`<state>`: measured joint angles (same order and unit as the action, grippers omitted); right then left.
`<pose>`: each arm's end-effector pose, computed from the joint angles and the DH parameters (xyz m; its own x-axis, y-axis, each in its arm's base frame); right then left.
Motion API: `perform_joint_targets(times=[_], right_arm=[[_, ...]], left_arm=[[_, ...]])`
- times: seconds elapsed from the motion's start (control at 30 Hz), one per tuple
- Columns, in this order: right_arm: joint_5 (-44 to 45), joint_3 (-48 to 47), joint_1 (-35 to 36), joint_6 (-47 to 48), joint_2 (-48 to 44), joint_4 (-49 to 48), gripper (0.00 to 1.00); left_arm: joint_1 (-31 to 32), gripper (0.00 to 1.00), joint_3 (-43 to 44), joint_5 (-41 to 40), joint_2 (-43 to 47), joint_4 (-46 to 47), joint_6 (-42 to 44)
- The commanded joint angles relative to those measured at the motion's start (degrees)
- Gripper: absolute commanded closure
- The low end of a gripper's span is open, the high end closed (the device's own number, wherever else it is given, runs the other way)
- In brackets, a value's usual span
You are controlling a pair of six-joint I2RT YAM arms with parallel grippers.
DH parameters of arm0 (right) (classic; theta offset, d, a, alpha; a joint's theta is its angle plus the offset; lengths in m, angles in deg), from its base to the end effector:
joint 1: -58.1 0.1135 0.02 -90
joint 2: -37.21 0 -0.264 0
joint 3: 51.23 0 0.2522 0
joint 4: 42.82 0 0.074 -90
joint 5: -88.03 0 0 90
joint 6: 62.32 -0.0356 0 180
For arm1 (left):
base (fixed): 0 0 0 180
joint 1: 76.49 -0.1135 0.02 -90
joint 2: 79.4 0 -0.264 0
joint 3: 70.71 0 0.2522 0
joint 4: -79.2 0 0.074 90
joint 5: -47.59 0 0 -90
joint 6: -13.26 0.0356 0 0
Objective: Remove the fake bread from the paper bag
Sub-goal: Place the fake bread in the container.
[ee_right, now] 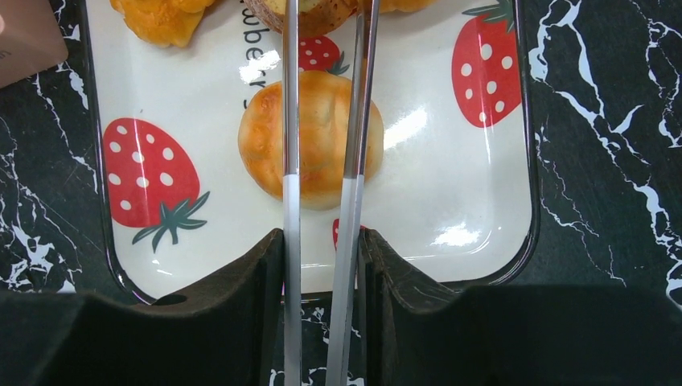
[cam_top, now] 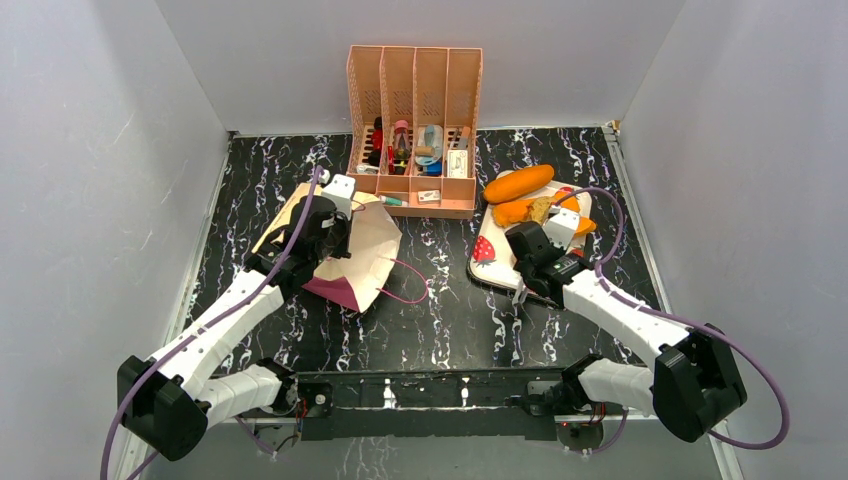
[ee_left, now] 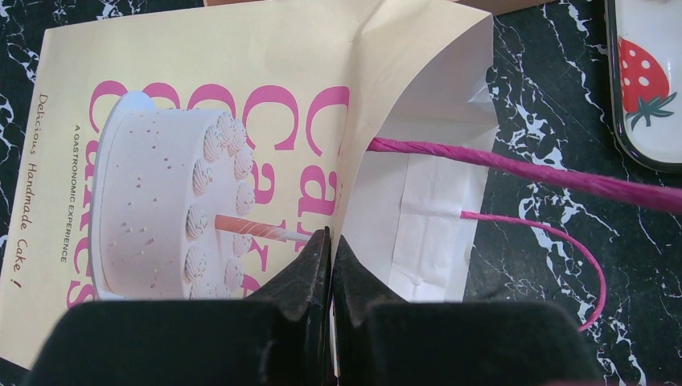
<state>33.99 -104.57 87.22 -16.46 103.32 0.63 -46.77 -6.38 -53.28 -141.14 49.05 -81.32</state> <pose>0.1991 0.0870 0.2137 -0.5968 0.3128 -0.7389 0.4277 0.9032 0.0369 0.2148 -0.1149 0.3070 -0.4278 0.1539 -0.8907 0.3085 0.9511 0.0162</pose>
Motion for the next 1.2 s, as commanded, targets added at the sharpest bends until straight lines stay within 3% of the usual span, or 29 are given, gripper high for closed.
perform_joint_targets(times=[0.0, 0.13, 1.17], right_arm=[[0.0, -0.1, -0.2, -0.3, -1.8, -3.0, 0.66], [-0.6, 0.1, -0.2, -0.7, -1.9, -2.7, 0.62], [1.9, -0.3, -0.2, -1.5, -10.2, -0.3, 0.65]], left_arm=[[-0.2, 1.00, 0.1, 1.0, 1.1, 0.5, -0.5], [-0.3, 1.00, 0.1, 1.1, 1.1, 0.3, -0.5], [-0.2, 1.00, 0.1, 1.1, 0.9, 0.1, -0.8]])
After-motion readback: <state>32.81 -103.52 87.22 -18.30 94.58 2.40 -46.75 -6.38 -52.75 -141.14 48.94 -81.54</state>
